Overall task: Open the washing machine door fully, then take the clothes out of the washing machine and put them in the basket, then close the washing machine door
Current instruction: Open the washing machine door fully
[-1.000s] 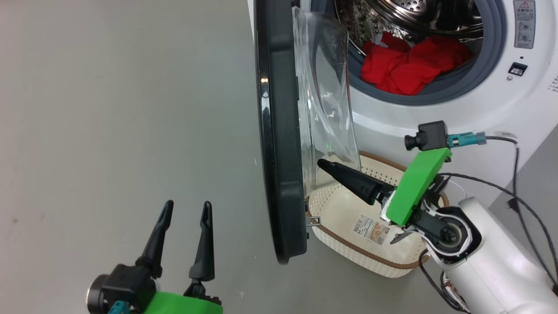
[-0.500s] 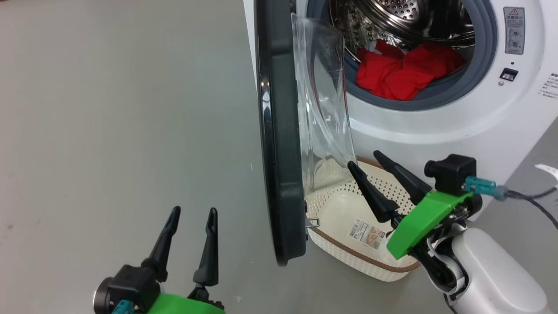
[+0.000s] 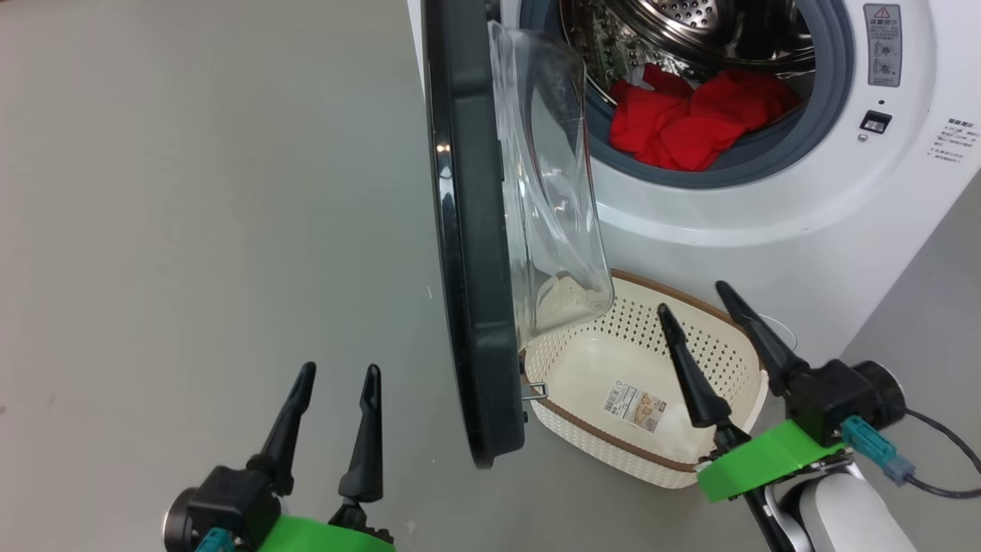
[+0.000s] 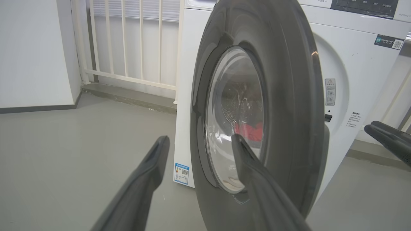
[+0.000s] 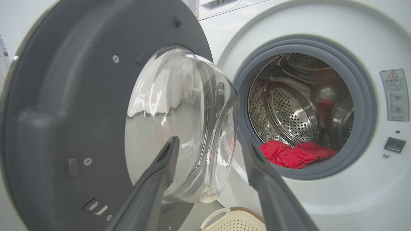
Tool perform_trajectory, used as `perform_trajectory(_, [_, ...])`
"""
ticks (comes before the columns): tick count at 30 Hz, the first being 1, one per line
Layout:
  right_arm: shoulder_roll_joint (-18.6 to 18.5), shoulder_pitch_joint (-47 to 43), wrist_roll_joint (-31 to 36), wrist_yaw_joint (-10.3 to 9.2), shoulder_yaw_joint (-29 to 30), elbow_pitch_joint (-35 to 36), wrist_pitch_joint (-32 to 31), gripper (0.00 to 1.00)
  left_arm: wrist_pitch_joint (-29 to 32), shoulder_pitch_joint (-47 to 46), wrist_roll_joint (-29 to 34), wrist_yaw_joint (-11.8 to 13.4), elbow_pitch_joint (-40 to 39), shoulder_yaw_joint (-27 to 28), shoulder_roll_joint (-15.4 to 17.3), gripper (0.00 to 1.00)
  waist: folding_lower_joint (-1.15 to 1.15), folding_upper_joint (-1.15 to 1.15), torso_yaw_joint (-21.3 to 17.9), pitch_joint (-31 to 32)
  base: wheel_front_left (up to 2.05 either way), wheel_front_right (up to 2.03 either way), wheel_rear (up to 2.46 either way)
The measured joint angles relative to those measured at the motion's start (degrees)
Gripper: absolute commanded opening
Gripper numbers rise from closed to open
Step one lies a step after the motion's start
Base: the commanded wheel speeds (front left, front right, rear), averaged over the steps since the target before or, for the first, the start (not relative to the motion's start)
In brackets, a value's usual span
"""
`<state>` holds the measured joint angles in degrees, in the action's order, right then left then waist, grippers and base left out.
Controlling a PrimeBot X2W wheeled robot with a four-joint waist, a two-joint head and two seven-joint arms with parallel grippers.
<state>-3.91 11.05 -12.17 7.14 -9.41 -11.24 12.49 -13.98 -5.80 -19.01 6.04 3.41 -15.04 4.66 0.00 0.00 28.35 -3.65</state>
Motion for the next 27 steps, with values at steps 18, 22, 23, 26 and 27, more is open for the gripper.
perform_trajectory(18, [0.87, -11.23, -0.89, 0.00, 1.65, 6.37, 2.14, 1.00, -0.32, 0.02, 0.15, 0.04, -0.08, 0.05, -0.03, 1.00, 0.00, 0.00, -1.36, 0.54, 0.00, 0.00, 0.00])
perform_trajectory(22, [0.91, -11.22, -0.98, 0.00, 1.13, 6.06, 2.14, 1.00, -0.32, 0.03, 0.30, 0.05, -0.08, 0.09, -0.04, 1.00, 0.00, 0.00, -1.71, 0.64, 0.00, 0.00, 0.00])
perform_trajectory(23, [0.91, -11.22, -0.99, 0.00, 1.13, 6.04, 2.14, 1.00, -0.32, 0.03, 0.30, 0.05, -0.09, 0.09, -0.05, 1.00, 0.00, 0.00, -1.78, 0.66, 0.00, 0.00, 0.00])
perform_trajectory(26, [0.91, -11.21, -1.44, 0.00, 1.12, 5.91, 2.14, 1.00, -0.32, 0.03, 0.31, 0.05, -0.08, 0.08, -0.05, 1.00, 0.00, 0.00, -1.90, 0.66, 0.00, 0.00, 0.00])
perform_trajectory(27, [0.91, -11.20, -1.45, 0.00, 1.12, 5.86, 2.14, 1.00, -0.32, 0.03, 0.31, 0.05, -0.08, 0.07, -0.05, 0.89, 0.00, 0.00, -1.93, 0.64, 0.00, 0.00, 0.00])
